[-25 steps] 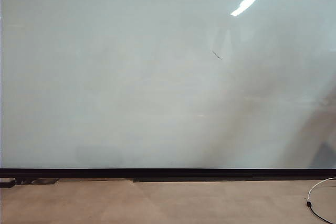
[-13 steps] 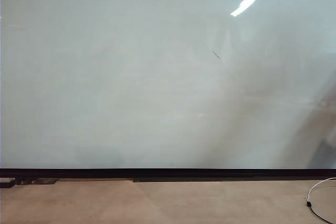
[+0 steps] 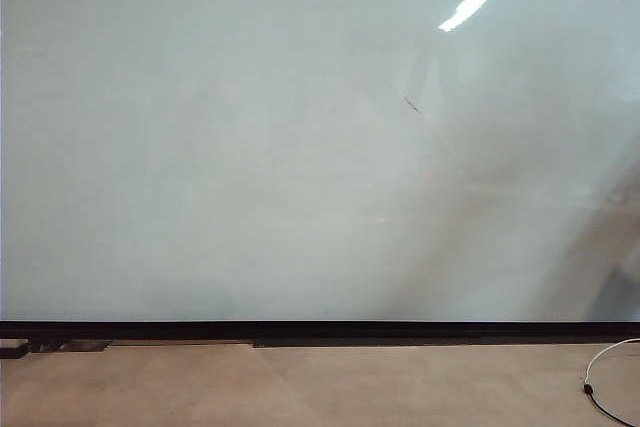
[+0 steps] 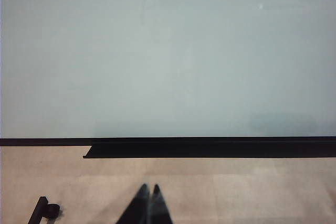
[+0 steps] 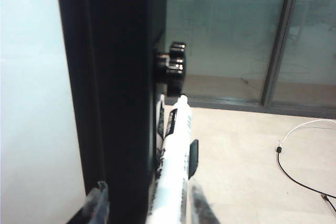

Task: Pick up the pen on the shelf to the right of the whiteboard and draw a triangle.

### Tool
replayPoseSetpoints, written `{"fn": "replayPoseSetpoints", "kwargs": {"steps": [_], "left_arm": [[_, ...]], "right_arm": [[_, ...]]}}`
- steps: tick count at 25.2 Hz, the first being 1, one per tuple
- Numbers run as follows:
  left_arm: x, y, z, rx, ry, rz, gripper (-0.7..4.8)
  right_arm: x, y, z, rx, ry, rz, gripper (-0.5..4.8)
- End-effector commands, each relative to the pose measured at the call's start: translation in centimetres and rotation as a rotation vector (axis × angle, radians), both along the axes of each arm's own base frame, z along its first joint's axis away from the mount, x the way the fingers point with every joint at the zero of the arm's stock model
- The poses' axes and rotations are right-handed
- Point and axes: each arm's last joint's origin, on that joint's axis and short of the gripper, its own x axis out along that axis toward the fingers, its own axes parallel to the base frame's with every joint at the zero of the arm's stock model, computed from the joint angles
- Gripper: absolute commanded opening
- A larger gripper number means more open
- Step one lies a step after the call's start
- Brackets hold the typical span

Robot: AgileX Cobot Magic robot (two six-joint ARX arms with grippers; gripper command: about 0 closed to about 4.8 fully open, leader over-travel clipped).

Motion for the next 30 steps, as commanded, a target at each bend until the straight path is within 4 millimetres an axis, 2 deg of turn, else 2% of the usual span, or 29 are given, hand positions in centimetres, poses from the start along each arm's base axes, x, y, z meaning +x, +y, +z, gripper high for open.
{"fn": "replayPoseSetpoints", "kwargs": {"steps": [1,21,22,23,30], "left_arm": [[-0.01,-0.02,0.18,0.0,-0.01,-0.004,-0.05],[-0.01,-0.02,0.18,0.0,-0.01,-0.004,-0.05],[-0.01,-0.02,0.18,0.0,-0.01,-0.004,-0.05],[-0.01,-0.02,0.18,0.0,-0.01,-0.004,-0.05],[-0.01,-0.02,0.18,0.0,-0.01,-0.004,-0.05]], "right_arm": [[0.03,-0.08,0.25,-0.017,-0.02,-0.004,1.98],[0.07,-0.2,0.31,-0.023,-0.024,-0.029,1.96],[0.07,-0.2,0.31,-0.024,-0.024,-0.028,1.83],[0.07,-0.2,0.31,-0.028,-0.024,-0.029,1.38],[0.07,-0.2,0.31,-0.038,-0.026,-0.029,1.34]]}}
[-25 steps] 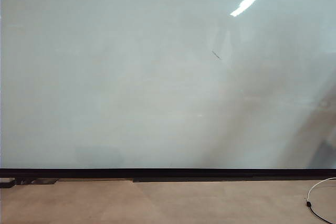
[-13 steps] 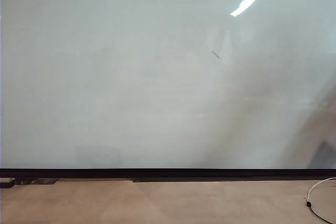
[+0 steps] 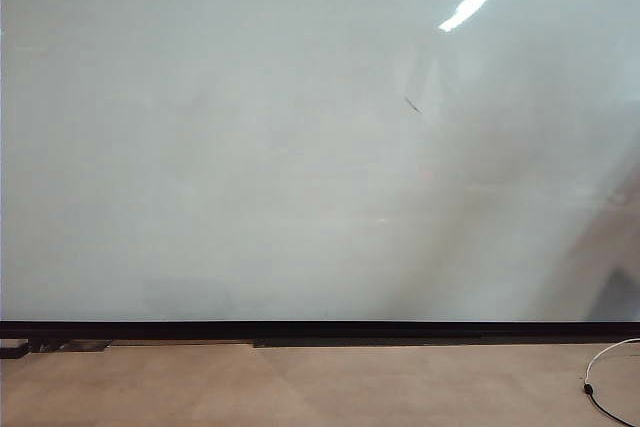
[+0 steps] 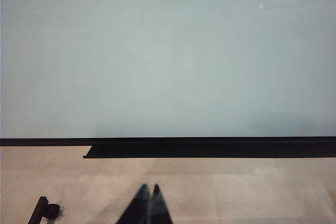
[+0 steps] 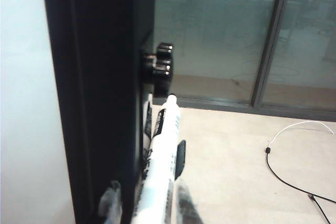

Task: Pick up the pen on the shelf to the right of the whiteboard and draw a triangle.

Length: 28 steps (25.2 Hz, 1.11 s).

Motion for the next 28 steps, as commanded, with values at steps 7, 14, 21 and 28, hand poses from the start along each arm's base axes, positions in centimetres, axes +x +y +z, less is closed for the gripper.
{"fn": "replayPoseSetpoints", "kwargs": {"steps": [7,14,21,28], "left_arm": [[-0.01,-0.02,0.18,0.0,-0.01,-0.004,-0.05],[-0.01,-0.02,0.18,0.0,-0.01,-0.004,-0.05],[-0.01,-0.02,0.18,0.0,-0.01,-0.004,-0.05],[-0.01,-0.02,0.18,0.0,-0.01,-0.005,-0.05]], "right_arm": [[0.08,-0.03,0.29,-0.014,-0.021,-0.001,1.33],[0.1,-0.02,0.31,-0.018,-0.022,0.0,0.79],[0.09,-0.03,0.31,-0.025,-0.023,0.0,-0.02],[-0.06,-0.33,0.82,-0.05,-0.039,-0.025,-0.01]]}}
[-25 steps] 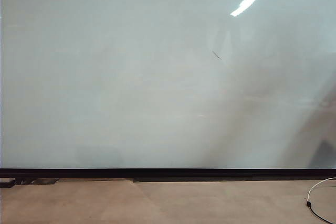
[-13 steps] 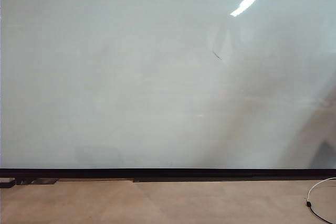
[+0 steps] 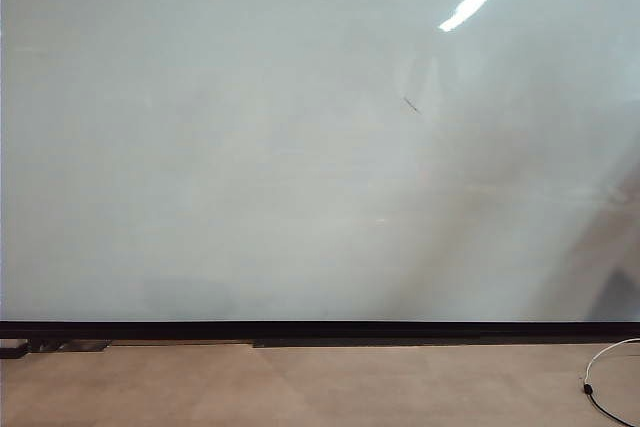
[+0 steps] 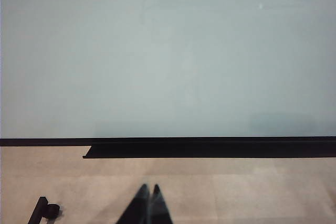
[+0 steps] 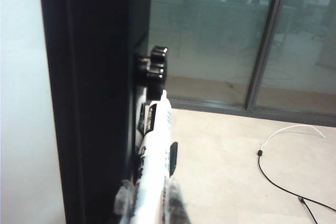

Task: Pick up the pen on the shelf to the right of the whiteboard and draw a triangle.

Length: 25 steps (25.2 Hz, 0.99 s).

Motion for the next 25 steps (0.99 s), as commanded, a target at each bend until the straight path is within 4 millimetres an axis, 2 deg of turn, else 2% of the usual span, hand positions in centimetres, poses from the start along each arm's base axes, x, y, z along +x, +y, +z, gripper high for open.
{"fn": "replayPoseSetpoints", "kwargs": {"steps": [1,8,14,16,17,19,20,21,25], "left_arm": [[0.0,0.0,0.2,0.0,-0.01,-0.004,-0.05],[0.0,0.0,0.2,0.0,-0.01,-0.005,-0.05],[0.0,0.0,0.2,0.0,-0.01,-0.004,-0.05],[0.0,0.0,0.2,0.0,-0.01,-0.004,-0.05],[0.0,0.0,0.2,0.0,-0.01,-0.004,-0.05],[0.0,0.0,0.2,0.0,-0.01,-0.005,-0.05],[0.0,0.0,0.2,0.0,-0.01,-0.004,-0.05],[0.0,0.0,0.2,0.0,-0.01,-0.003,-0.05],[0.0,0.0,0.2,0.0,-0.01,-0.005,-0.05]], "right_arm": [[-0.1,-0.3,0.9,-0.023,-0.037,-0.023,-0.01],[-1.0,-1.9,2.3,-0.03,-0.076,-0.12,-0.02],[-1.9,-2.0,3.0,-0.021,-0.093,-0.235,-0.02],[-3.5,-1.2,4.1,-0.019,-0.116,-0.309,-0.02],[-5.1,0.1,5.2,-0.023,-0.145,-0.371,-0.02],[-6.7,1.6,6.3,-0.033,-0.182,-0.45,-0.02],[-8.4,3.5,7.6,-0.076,-0.219,-0.495,-0.02],[-9.9,5.1,8.6,-0.108,-0.231,-0.498,-0.02],[-11.6,7.6,10.2,-0.068,-0.189,-0.412,-0.02]]}}
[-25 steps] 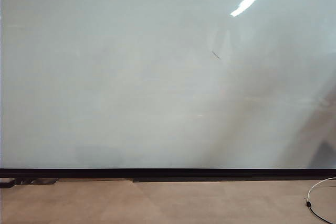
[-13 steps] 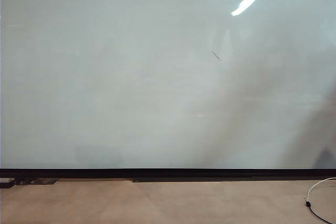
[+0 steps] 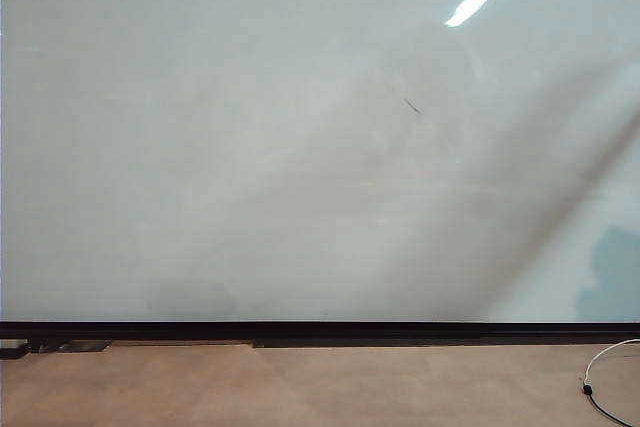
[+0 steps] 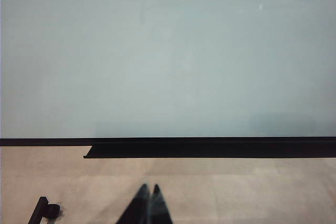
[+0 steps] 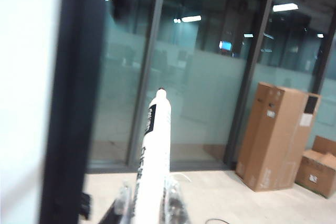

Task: Pick up the pen on the shelf to the right of the whiteboard and draw a triangle.

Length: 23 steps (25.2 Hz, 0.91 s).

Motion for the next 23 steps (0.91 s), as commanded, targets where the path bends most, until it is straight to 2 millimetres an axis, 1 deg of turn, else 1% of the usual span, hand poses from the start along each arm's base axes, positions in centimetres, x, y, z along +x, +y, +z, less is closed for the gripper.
{"fn": "replayPoseSetpoints", "kwargs": {"steps": [1,4,7,10,12,16,18,20,22,23], "left_arm": [[0.0,0.0,0.2,0.0,-0.009,-0.004,-0.05],[0.0,0.0,0.2,0.0,-0.01,-0.005,-0.05],[0.0,0.0,0.2,0.0,-0.01,-0.004,-0.05],[0.0,0.0,0.2,0.0,-0.01,-0.005,-0.05],[0.0,0.0,0.2,0.0,-0.01,-0.005,-0.05],[0.0,0.0,0.2,0.0,-0.01,-0.004,-0.05],[0.0,0.0,0.2,0.0,-0.01,-0.005,-0.05],[0.0,0.0,0.2,0.0,-0.01,-0.005,-0.05],[0.0,0.0,0.2,0.0,-0.01,-0.004,-0.05],[0.0,0.0,0.2,0.0,-0.01,-0.004,-0.05]], "right_arm": [[-0.9,1.8,0.7,0.047,0.081,0.065,-0.02],[-1.9,4.4,1.7,0.045,0.089,0.185,-0.02],[-2.5,7.0,2.3,0.039,0.078,0.328,-0.03],[-2.7,9.8,2.4,0.033,0.08,0.49,-0.03],[-2.6,11.2,2.2,0.038,0.092,0.547,-0.03],[-2.0,13.9,1.4,0.029,0.103,0.687,-0.03],[-1.3,16.2,0.6,0.022,0.062,0.791,-0.03],[-0.8,17.3,0.2,0.012,0.042,0.859,-0.03],[0.6,19.2,-0.5,0.004,0.078,0.914,-0.03],[1.1,19.6,-0.7,0.002,0.091,0.924,-0.03]]}}
